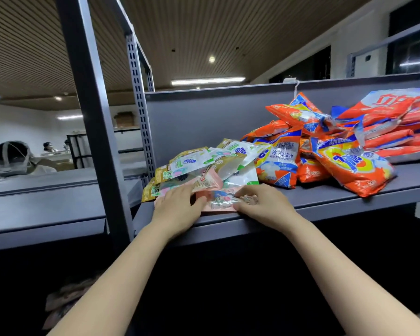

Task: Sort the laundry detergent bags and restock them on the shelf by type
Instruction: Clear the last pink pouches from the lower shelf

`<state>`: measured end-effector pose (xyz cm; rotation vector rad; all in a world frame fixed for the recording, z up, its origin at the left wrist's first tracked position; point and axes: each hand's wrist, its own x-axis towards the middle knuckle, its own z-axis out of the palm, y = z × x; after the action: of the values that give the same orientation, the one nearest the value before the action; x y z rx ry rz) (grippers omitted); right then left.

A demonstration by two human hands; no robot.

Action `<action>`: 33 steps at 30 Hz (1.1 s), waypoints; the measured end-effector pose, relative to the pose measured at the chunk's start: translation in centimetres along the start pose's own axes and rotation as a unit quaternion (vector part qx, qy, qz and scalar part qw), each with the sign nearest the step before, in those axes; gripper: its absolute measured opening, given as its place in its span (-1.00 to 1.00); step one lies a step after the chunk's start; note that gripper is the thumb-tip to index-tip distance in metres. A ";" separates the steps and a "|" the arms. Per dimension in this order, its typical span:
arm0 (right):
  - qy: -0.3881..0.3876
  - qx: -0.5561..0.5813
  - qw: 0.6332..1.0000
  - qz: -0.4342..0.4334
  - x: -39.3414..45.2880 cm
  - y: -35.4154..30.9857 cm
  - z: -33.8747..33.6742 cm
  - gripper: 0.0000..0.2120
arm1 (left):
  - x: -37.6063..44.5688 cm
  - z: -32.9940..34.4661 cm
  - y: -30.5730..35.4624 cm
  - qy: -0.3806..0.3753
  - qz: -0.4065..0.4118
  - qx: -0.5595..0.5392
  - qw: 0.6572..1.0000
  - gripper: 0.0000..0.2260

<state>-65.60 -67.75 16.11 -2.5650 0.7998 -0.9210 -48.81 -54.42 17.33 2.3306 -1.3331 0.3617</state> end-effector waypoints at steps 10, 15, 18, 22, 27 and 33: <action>0.043 -0.019 0.998 -0.034 -1.8 -2.7 -0.1 -0.74 | -5.6 -1.5 -0.6 0.092 -0.011 -0.038 0.995 -0.60; 0.057 0.018 0.994 -0.091 -3.9 -5.3 0.4 -0.76 | -10.5 -3.4 -2.0 0.141 -0.015 -0.125 0.982 -0.81; 0.026 0.043 0.990 -0.131 -5.6 -7.5 1.7 -0.78 | -13.8 -3.9 -4.2 0.148 -0.036 -0.130 0.980 -0.88; -0.005 0.080 0.984 -0.156 -8.1 -10.5 4.1 -0.82 | -17.2 -4.2 -8.6 0.134 -0.083 -0.095 0.983 -0.86; -0.069 0.140 0.966 -0.205 -11.3 -14.5 7.8 -0.87 | -20.7 -4.7 -15.0 0.105 -0.182 -0.045 0.977 -0.82; -0.178 0.129 0.950 -0.223 -12.2 -18.2 14.9 -0.84 | -23.4 -4.8 -22.4 0.058 -0.290 -0.016 0.955 -0.79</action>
<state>-56.31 -44.60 7.10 -2.6007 -0.0081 -0.5889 -41.32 -24.50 6.25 2.4906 -0.5490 0.2762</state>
